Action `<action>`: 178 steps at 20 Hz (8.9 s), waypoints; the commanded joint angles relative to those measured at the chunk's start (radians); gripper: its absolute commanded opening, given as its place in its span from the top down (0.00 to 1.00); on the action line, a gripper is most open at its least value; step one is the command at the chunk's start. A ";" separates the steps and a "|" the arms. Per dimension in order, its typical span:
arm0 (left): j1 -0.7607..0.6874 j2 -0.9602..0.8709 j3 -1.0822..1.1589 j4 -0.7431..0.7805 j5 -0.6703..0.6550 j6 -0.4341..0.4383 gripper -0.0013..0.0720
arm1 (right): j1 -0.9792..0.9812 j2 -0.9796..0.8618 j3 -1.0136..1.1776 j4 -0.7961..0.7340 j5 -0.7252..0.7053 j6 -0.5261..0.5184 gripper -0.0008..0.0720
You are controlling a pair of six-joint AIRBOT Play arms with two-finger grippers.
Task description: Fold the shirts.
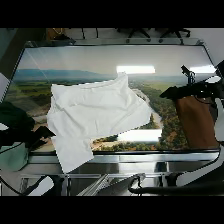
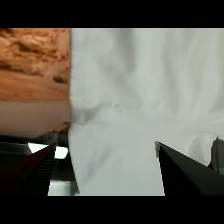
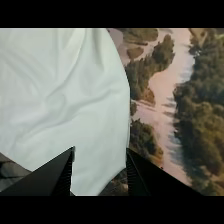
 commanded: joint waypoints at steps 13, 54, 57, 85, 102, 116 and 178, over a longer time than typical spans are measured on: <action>0.024 -0.263 0.054 -0.156 0.030 0.204 0.96 | 0.088 -0.064 -0.002 -0.151 0.033 -0.006 0.45; -0.320 0.137 0.745 -0.033 0.106 0.028 0.96 | 0.116 0.317 0.220 -0.005 -0.187 -0.010 0.96; -0.351 -0.103 0.703 -0.016 0.251 0.028 0.96 | 0.116 0.057 0.200 0.007 -0.243 -0.010 0.96; -0.425 -0.676 0.893 0.082 0.150 -0.199 0.02 | 0.119 -0.262 0.235 0.002 -0.405 -0.043 0.45; -0.328 -0.025 -0.084 -0.051 0.122 -0.225 0.03 | -0.134 0.068 -0.264 -0.144 -0.027 0.190 0.46; -0.429 -0.094 0.049 -0.183 0.189 -0.140 0.96 | -0.053 0.005 -0.333 -0.207 -0.047 0.177 0.40; -0.886 -0.611 0.897 -0.091 0.151 -0.166 0.96 | 0.076 0.173 -0.052 0.117 -0.087 0.045 0.96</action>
